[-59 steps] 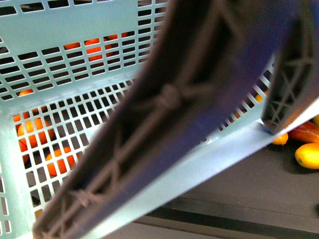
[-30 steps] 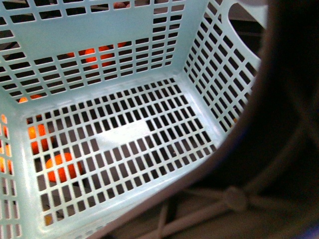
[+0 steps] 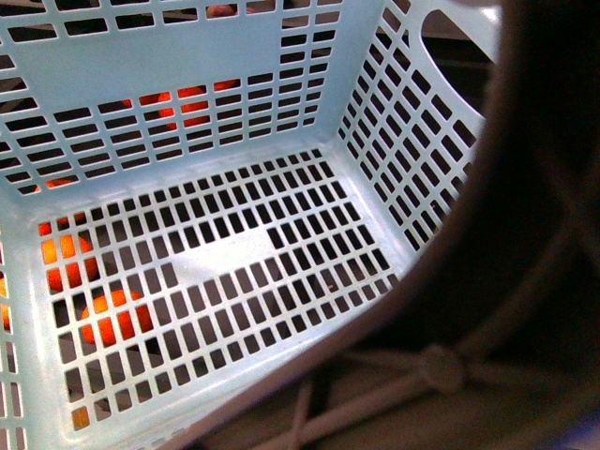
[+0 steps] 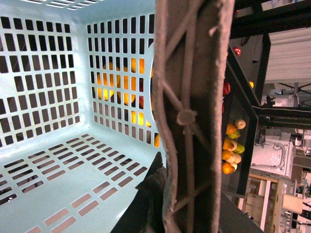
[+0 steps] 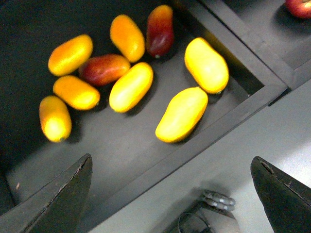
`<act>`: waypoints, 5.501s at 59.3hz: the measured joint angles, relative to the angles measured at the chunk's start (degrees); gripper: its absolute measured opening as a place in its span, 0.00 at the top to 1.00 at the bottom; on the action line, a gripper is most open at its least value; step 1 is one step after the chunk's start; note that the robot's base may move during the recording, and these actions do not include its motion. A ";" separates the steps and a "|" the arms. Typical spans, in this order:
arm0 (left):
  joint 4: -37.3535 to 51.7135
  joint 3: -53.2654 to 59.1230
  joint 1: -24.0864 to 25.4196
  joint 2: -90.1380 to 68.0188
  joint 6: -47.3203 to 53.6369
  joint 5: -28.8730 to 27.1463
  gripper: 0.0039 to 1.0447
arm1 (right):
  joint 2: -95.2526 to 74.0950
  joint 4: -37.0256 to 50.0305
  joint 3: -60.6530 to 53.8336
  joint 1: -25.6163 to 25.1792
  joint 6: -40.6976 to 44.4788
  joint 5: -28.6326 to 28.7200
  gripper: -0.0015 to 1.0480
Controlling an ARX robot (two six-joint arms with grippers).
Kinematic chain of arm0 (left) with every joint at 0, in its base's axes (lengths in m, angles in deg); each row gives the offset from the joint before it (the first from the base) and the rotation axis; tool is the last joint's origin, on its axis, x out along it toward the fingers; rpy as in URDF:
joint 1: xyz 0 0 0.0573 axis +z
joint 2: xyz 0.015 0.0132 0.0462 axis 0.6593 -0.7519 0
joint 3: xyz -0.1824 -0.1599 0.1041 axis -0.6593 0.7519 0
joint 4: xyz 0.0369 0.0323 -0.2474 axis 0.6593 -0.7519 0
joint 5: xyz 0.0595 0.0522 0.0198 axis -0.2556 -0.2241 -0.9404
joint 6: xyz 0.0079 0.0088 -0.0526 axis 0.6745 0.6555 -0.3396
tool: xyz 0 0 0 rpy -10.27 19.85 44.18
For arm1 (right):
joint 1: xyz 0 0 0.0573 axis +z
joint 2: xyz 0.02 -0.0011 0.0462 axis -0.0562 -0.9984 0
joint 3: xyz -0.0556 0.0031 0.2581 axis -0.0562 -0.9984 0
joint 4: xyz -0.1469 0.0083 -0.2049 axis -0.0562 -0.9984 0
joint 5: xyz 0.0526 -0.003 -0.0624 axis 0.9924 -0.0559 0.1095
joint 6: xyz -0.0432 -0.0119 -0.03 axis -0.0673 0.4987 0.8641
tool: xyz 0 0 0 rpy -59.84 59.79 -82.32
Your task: Pick mango and avocado into basket
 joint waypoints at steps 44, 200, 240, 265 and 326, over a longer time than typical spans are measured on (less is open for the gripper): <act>0.00 0.00 0.00 0.00 0.00 0.09 0.94 | -63.12 41.24 10.54 -13.57 56.15 20.76 0.08; 0.00 0.00 0.00 0.00 0.00 0.09 0.94 | -108.39 38.38 50.38 3.15 70.55 18.64 0.08; 0.00 0.00 0.00 0.00 0.00 0.09 0.94 | -111.25 42.99 50.03 6.16 64.11 16.50 0.08; 0.00 0.00 0.00 0.00 0.00 0.09 0.94 | -111.58 44.17 48.59 5.75 63.23 16.24 0.39; 0.00 0.00 0.00 0.00 -0.02 0.09 0.94 | -45.09 47.69 14.75 4.66 30.45 28.02 0.40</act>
